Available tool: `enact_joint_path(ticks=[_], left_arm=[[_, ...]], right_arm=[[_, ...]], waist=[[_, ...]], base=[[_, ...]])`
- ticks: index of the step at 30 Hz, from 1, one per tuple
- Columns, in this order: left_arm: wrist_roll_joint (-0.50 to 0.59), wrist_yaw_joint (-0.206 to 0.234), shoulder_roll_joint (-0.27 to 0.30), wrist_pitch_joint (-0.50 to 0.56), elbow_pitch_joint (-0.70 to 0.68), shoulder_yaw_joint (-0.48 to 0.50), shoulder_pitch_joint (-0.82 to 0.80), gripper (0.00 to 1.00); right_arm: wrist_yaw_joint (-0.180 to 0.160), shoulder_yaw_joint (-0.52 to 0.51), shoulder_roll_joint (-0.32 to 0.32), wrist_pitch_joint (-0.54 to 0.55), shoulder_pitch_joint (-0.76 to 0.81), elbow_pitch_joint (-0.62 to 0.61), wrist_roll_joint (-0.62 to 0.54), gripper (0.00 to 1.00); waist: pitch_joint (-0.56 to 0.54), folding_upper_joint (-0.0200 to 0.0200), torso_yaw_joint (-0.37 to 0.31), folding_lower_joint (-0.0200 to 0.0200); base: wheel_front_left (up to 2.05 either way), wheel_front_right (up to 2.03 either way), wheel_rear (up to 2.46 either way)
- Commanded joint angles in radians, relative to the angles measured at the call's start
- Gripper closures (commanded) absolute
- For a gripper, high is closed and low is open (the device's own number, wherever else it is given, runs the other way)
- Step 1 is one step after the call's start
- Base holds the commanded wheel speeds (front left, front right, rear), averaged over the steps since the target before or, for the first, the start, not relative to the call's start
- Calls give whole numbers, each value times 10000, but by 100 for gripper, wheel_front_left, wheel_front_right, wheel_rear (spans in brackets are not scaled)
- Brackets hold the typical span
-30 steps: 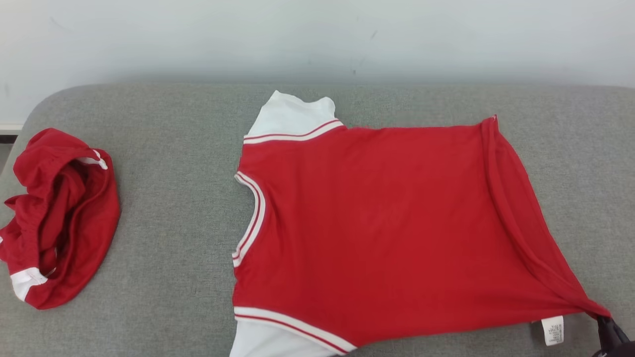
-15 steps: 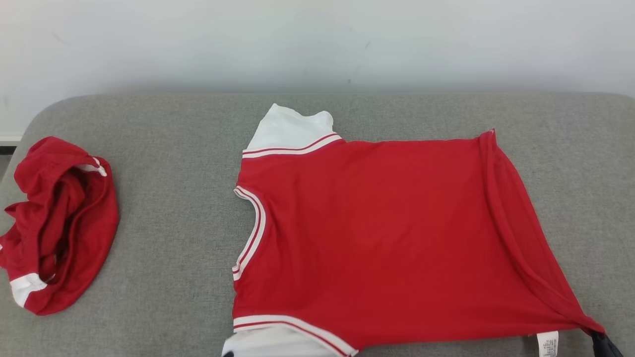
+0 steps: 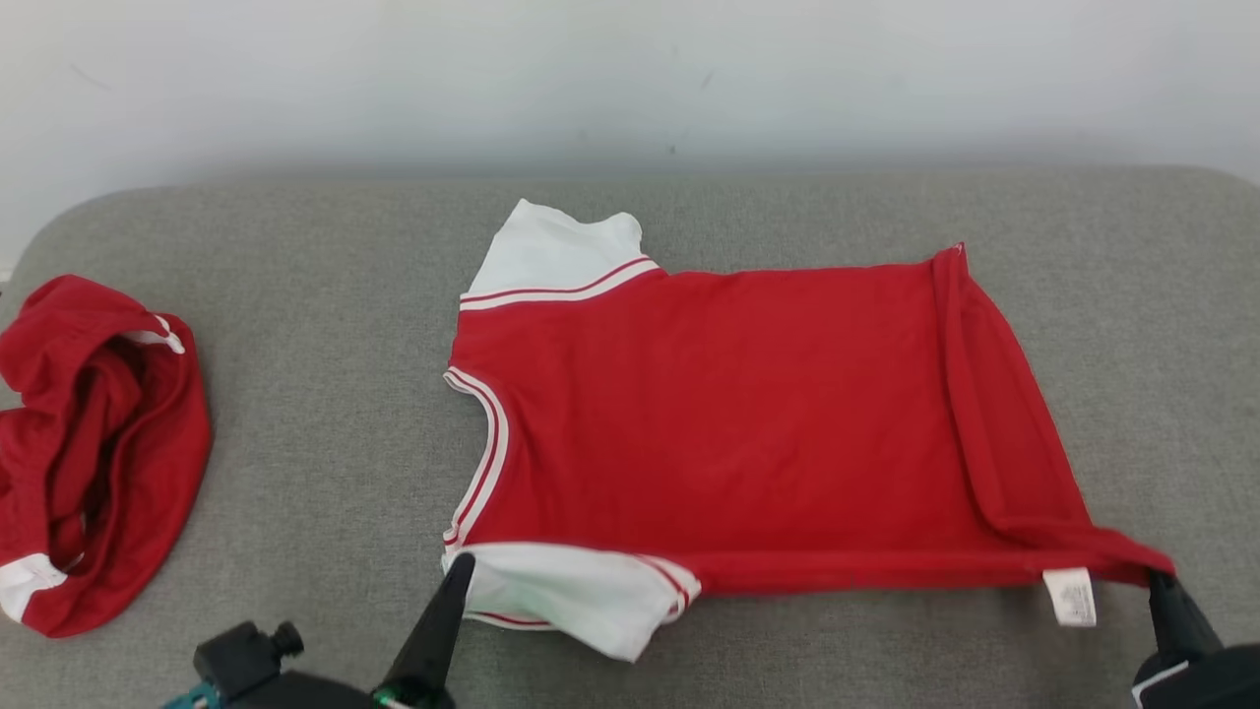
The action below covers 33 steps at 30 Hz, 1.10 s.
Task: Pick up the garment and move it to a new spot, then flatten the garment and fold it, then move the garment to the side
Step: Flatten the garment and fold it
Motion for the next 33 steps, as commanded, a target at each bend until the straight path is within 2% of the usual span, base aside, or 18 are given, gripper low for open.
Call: enact_joint_path(ticks=[1,10,24,25,26,33], left_arm=[[203,8,-77,-129,120,10,-323,100],[913,240,-378,-823,1319,9,-1806,100],[1397,104,-460,-1286,2675,-206,-3103,100],[1467,92,-445,-1378,2745,-215,-3160,68],[1520,90,-427,-1454,2826,-216,-3215,0],[2181,37,-276,-2112,3117,-365,-3438,0]], right_arm=[[2,-36,-22,-63,-252,-49,-29,100],[2,223,-16,-12,-1697,467,-409,100],[3,216,-15,-276,-2907,1581,-1272,100],[3,230,-15,-314,-2936,1624,-1294,10],[2,200,-18,-360,-2957,1678,-1282,0],[3,321,-15,-535,-2952,1542,-1269,0]], waist=[[161,0,-38,0],[769,0,-31,0],[1252,0,143,0],[1257,0,147,0],[1259,0,151,0],[1193,0,146,0]], base=[[0,0,0],[0,0,0],[0,0,0],[0,0,0],[0,0,0],[0,0,0]])
